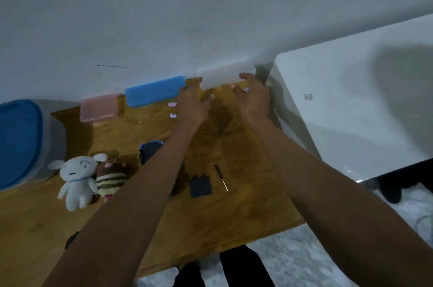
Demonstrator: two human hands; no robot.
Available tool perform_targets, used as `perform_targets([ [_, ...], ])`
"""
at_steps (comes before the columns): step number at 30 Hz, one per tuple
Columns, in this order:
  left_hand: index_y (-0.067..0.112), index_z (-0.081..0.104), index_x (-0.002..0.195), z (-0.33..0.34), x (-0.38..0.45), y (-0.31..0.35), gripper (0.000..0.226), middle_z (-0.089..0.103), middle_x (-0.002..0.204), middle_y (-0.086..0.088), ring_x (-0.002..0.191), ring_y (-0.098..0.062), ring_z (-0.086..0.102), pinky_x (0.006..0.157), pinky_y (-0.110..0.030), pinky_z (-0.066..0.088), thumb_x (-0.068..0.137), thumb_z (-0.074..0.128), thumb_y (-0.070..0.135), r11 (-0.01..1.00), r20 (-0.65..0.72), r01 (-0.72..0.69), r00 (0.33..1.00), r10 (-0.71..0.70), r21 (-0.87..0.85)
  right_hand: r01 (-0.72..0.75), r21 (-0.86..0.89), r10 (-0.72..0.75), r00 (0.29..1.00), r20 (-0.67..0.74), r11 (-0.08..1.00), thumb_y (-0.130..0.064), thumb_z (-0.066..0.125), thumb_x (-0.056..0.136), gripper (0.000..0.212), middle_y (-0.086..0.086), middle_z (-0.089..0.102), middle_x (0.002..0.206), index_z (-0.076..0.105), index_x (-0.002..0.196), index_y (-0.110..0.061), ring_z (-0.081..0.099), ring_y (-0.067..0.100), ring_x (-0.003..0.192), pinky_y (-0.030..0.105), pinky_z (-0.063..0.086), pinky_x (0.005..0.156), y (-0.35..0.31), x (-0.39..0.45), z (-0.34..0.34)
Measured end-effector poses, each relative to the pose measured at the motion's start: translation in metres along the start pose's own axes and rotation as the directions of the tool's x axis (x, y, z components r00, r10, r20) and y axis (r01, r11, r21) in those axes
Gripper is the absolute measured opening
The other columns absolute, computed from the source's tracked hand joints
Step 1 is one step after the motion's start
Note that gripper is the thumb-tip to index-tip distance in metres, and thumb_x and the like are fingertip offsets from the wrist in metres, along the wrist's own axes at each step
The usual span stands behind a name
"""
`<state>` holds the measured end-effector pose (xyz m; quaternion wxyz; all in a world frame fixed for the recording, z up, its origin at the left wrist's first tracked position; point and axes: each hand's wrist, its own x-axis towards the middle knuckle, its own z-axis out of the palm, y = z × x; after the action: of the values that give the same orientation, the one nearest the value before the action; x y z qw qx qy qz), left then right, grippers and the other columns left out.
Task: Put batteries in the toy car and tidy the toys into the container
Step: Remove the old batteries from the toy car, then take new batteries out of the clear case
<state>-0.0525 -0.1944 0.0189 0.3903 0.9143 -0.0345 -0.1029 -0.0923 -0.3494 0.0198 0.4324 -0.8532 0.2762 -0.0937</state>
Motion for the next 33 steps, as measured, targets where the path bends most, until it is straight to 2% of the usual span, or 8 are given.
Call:
perform_targets([
  [3, 0.021, 0.050, 0.147, 0.027, 0.025, 0.003, 0.061, 0.051, 0.146, -0.009, 0.134, -0.025, 0.046, 0.112, -0.027, 0.032, 0.091, 0.074, 0.026, 1.000, -0.046, 0.006, 0.999, -0.007, -0.021, 0.006, -0.070, -0.003, 0.999, 0.049, 0.997, -0.034, 0.066, 0.096, 0.043, 0.004, 0.070, 0.117, 0.057, 0.137, -0.033, 0.066, 0.021, 0.103, 0.027, 0.050, 0.085, 0.015, 0.029, 0.006],
  [6, 0.023, 0.051, 0.146, 0.045, 0.046, 0.000, 0.061, 0.048, 0.142, -0.012, 0.132, -0.027, 0.047, 0.116, -0.034, 0.035, 0.090, 0.073, 0.020, 1.000, -0.094, 0.026, 0.995, -0.027, -0.007, 0.087, -0.158, -0.074, 0.993, 0.088, 0.984, -0.035, 0.066, 0.096, 0.047, 0.007, 0.069, 0.122, 0.054, 0.141, -0.036, 0.066, 0.025, 0.108, 0.035, 0.055, 0.093, 0.030, 0.051, 0.017],
  [11, 0.022, 0.056, 0.141, 0.055, 0.065, -0.007, 0.059, 0.042, 0.143, -0.011, 0.131, -0.026, 0.047, 0.115, -0.030, 0.035, 0.087, 0.077, 0.017, 0.999, -0.163, 0.030, 0.986, -0.024, 0.031, 0.160, -0.143, -0.134, 0.975, 0.177, 0.977, -0.028, 0.063, 0.100, 0.045, 0.005, 0.062, 0.139, 0.053, 0.144, -0.033, 0.063, 0.025, 0.118, 0.038, 0.049, 0.108, 0.045, 0.072, 0.030],
  [18, 0.021, 0.060, 0.138, 0.059, 0.071, -0.016, 0.047, 0.046, 0.144, -0.010, 0.131, -0.023, 0.048, 0.113, -0.025, 0.036, 0.093, 0.071, 0.013, 0.999, -0.203, 0.006, 0.979, 0.003, 0.047, 0.250, -0.172, -0.231, 0.965, 0.124, 0.953, -0.033, 0.066, 0.097, 0.043, 0.003, 0.067, 0.133, 0.059, 0.139, -0.030, 0.067, 0.024, 0.114, 0.038, 0.053, 0.103, 0.053, 0.082, 0.036],
  [24, 0.022, 0.047, 0.148, 0.058, 0.069, -0.022, 0.064, 0.051, 0.145, -0.012, 0.133, -0.026, 0.048, 0.110, -0.027, 0.038, 0.091, 0.070, 0.006, 0.998, -0.213, -0.066, 0.975, 0.067, 0.012, 0.280, -0.075, -0.282, 0.959, -0.014, 0.957, -0.036, 0.071, 0.092, 0.040, 0.003, 0.072, 0.123, 0.067, 0.131, -0.026, 0.070, 0.019, 0.103, 0.034, 0.057, 0.094, 0.042, 0.082, 0.031],
  [27, 0.026, 0.034, 0.156, 0.060, 0.066, -0.031, 0.074, 0.060, 0.134, -0.011, 0.116, -0.023, 0.060, 0.096, -0.021, 0.048, 0.093, 0.065, 0.001, 0.991, -0.242, -0.118, 0.965, 0.100, -0.064, 0.290, -0.075, -0.293, 0.955, -0.039, 0.954, -0.038, 0.071, 0.091, 0.040, 0.004, 0.075, 0.113, 0.067, 0.128, -0.024, 0.069, 0.018, 0.097, 0.026, 0.055, 0.084, 0.029, 0.090, 0.031],
  [29, 0.032, 0.024, 0.159, 0.061, 0.065, -0.036, 0.081, 0.065, 0.115, -0.010, 0.093, -0.019, 0.065, 0.083, -0.037, 0.059, 0.094, 0.062, 0.001, 0.988, -0.259, -0.126, 0.961, 0.100, -0.089, 0.249, -0.086, -0.255, 0.965, -0.063, 0.965, -0.038, 0.071, 0.092, 0.038, 0.006, 0.074, 0.101, 0.064, 0.123, -0.020, 0.069, 0.018, 0.089, 0.020, 0.047, 0.073, 0.021, 0.095, 0.032],
  [33, 0.030, 0.021, 0.160, 0.062, 0.061, -0.037, 0.081, 0.063, 0.092, -0.011, 0.071, -0.017, 0.059, 0.068, -0.029, 0.055, 0.095, 0.060, 0.000, 0.986, -0.252, -0.164, 0.955, 0.155, -0.015, 0.217, -0.125, -0.232, 0.965, -0.124, 0.968, -0.041, 0.070, 0.092, 0.033, 0.004, 0.071, 0.090, 0.055, 0.105, -0.013, 0.067, 0.018, 0.079, 0.019, 0.037, 0.060, 0.014, 0.104, 0.040],
])
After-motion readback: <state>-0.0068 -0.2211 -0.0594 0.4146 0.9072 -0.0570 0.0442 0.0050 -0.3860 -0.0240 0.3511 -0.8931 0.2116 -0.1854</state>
